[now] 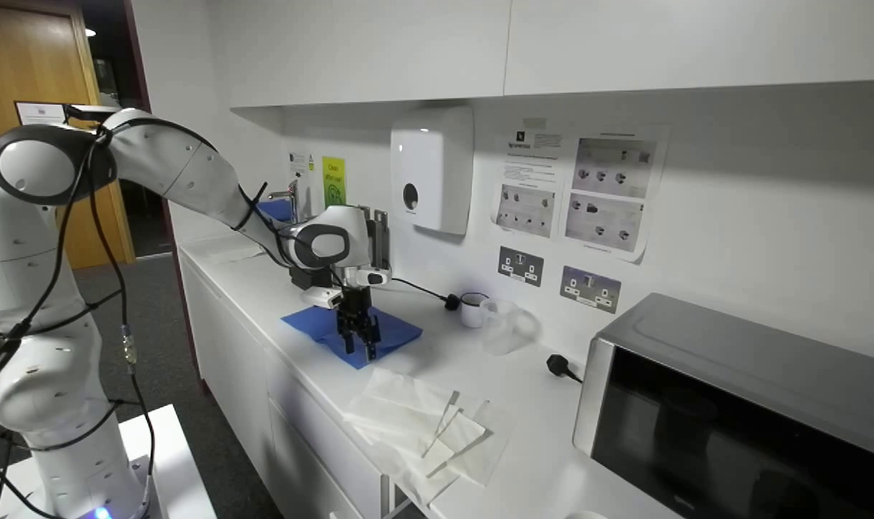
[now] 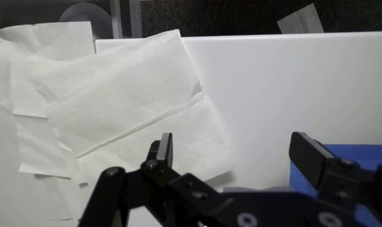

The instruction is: Unfold the blue placemat, place the white napkins on the mat then fold the mat in half

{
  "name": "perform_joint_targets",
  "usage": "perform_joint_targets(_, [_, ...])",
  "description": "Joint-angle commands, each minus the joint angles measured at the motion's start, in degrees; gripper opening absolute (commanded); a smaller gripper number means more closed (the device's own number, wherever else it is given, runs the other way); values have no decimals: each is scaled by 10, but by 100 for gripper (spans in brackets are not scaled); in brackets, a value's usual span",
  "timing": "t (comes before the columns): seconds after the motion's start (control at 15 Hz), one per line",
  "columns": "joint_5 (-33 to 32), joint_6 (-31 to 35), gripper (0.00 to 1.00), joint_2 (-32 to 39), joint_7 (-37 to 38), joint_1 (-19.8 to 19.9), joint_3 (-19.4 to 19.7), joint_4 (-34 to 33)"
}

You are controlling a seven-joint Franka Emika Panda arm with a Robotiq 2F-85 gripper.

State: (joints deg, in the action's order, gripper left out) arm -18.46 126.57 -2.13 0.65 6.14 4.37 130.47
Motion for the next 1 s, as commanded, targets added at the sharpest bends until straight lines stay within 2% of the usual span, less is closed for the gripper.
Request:
perform_joint_targets(0.0, [-22,13,100,30,47,-1,3,-23])
perform_joint_targets(0.53, [-68,17,100,73,126,-8,8,-57])
perform_joint_targets(0.93, [-65,29,100,97,184,-14,11,-72])
